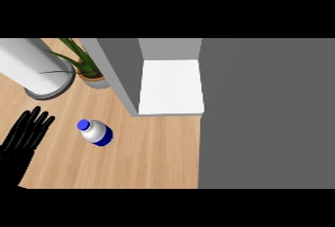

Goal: Pick up the bottled water, place it into the cabinet and close the cabinet

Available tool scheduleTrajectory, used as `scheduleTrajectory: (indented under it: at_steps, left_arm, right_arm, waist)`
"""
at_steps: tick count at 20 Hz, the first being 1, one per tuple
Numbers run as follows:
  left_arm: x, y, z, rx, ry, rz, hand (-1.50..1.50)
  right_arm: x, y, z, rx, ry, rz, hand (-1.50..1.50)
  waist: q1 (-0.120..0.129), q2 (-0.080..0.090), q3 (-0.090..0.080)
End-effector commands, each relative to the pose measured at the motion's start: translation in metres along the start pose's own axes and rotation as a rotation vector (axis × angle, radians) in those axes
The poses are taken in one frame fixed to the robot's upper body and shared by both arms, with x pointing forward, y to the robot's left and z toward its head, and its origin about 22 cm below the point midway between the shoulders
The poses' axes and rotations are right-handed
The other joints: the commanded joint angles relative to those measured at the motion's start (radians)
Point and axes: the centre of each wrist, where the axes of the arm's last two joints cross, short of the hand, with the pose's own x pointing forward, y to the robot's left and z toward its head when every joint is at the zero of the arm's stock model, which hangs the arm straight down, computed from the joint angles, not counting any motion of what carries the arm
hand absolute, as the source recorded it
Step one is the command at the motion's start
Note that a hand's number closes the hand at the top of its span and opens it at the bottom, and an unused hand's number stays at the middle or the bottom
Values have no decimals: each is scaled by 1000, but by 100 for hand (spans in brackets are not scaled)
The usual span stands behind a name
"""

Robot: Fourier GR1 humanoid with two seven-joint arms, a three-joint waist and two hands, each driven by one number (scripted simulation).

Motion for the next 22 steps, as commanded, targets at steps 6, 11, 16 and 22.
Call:
scheduleTrajectory:
  at_steps: [6, 11, 16, 22]
  left_arm:
    - [-68, 9, -21, 21, 64, -10, -150]
    - [-102, 3, -22, 41, 84, 18, -150]
    - [-123, 23, -25, 120, 67, 7, -150]
    - [-146, 21, -17, 65, 100, 65, -150]
  right_arm:
    - [41, 7, 23, 20, -67, -17, -150]
    - [44, 13, 32, 6, -72, -3, -150]
    - [36, 9, 39, 30, -64, 2, -150]
    - [38, 10, 37, 33, -68, 8, -150]
  waist:
    - [-10, 2, -1]
    - [-8, 2, -1]
    - [-20, 5, -2]
    - [-13, 9, -3]
